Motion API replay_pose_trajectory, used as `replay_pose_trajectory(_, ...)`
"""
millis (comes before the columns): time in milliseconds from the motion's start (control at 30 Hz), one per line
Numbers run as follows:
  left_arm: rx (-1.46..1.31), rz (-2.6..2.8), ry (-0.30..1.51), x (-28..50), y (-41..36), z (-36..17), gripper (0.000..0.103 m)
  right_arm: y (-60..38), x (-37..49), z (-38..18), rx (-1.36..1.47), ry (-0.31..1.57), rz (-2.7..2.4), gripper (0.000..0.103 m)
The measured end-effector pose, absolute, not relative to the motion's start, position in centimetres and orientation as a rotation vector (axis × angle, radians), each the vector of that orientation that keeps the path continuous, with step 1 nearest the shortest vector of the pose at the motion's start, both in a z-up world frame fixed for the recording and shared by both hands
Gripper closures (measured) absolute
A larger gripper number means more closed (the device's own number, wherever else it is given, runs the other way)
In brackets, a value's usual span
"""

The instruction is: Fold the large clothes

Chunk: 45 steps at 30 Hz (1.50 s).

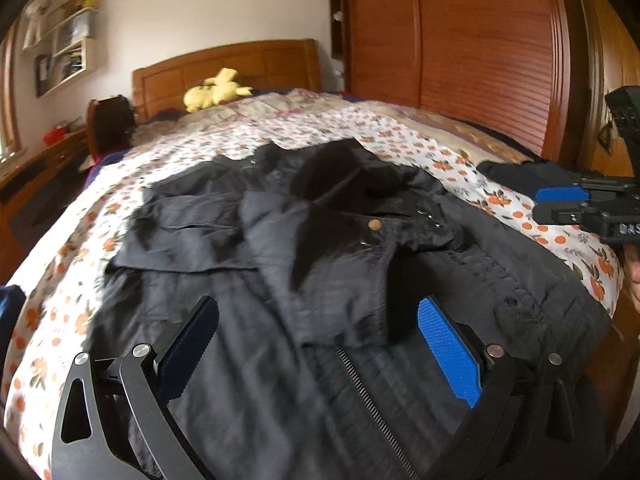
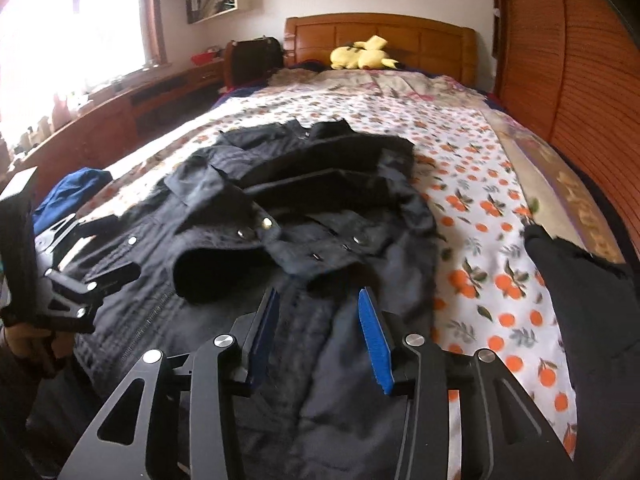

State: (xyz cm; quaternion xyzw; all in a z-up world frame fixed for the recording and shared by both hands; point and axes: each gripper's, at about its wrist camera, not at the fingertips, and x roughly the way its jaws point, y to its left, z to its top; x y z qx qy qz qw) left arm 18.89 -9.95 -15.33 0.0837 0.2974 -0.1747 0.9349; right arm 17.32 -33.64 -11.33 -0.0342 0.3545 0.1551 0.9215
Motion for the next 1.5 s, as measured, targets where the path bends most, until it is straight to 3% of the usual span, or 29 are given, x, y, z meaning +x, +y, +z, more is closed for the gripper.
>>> replay_pose_trajectory(67,0.189,-0.368,0.629,19.9,-11.2,-15.8,0.004,-34.3,17.0,-11.6,-0.059,0.735,0.314,0.063)
replay_pose_trajectory(233,0.263,-0.376,0.670,21.5,-13.7,-17.1,0.024,-34.7,16.6,-11.9,-0.069,0.733,0.303,0.056)
replay_pose_trajectory(333,0.314,-0.371,0.690,22.3,-14.6,-17.7,0.055,-34.4,16.7,-12.4,-0.073,0.728,0.302,0.055)
replay_pose_trajectory(400,0.325,-0.385,0.696,22.6,-14.6,-17.8,0.087,-33.8,17.0,-13.2,-0.082,0.733,0.303,0.055)
replay_pose_trajectory(467,0.321,-0.392,0.691,22.6,-14.1,-17.5,0.095,-33.3,17.7,-14.0,-0.084,0.740,0.305,0.055)
replay_pose_trajectory(867,0.207,-0.268,0.601,22.8,-3.9,-13.2,0.099,-28.4,22.2,-16.5,-0.102,0.720,0.325,0.055)
replay_pose_trajectory(1500,0.086,-0.163,0.683,21.3,6.1,-16.7,0.091,-27.6,23.0,-18.7,-0.145,0.670,0.265,0.053)
